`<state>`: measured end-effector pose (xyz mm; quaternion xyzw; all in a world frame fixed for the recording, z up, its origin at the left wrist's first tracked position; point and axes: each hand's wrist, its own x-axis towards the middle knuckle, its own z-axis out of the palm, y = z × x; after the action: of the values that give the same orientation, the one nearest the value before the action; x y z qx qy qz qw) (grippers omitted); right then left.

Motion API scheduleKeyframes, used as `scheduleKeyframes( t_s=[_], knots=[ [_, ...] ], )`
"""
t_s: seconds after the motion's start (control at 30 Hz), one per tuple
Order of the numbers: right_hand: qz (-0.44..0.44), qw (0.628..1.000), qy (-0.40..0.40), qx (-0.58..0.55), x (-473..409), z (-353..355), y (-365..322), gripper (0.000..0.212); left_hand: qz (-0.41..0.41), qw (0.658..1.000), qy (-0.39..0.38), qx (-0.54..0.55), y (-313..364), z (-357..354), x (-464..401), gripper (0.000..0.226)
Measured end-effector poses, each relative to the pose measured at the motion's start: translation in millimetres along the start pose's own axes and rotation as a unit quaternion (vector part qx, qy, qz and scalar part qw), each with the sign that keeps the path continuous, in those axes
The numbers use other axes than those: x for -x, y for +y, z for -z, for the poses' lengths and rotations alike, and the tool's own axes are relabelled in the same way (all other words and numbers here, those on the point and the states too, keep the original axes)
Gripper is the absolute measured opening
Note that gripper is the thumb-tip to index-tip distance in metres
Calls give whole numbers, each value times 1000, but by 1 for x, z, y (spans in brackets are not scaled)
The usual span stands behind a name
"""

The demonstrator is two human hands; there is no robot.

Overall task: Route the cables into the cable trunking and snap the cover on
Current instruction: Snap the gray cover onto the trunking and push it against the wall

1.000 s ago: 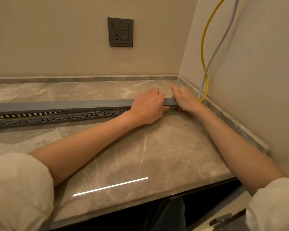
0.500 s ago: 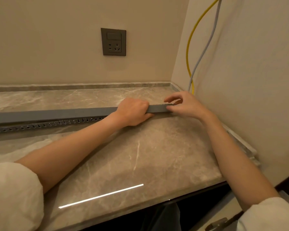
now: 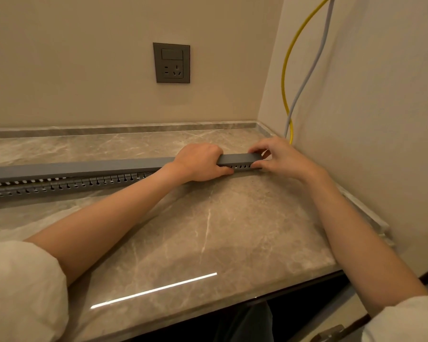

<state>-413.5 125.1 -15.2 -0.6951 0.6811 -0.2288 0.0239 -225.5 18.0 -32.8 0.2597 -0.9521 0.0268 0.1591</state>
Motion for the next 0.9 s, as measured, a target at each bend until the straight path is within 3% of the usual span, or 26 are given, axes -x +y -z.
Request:
scheduleKeyframes(
  t_s=[0.43, 0.7, 0.9],
  knots=[
    [-11, 989, -109, -96, -3, 14, 7, 36, 15, 999, 33, -27, 8, -10, 7, 42],
    [-25, 980, -125, -155, -7, 13, 22, 42, 6, 998, 52, -43, 11, -11, 10, 44],
    [-31, 966, -151, -209, -8, 12, 31, 38, 14, 994, 82, -69, 18, -11, 11, 56]
  ],
)
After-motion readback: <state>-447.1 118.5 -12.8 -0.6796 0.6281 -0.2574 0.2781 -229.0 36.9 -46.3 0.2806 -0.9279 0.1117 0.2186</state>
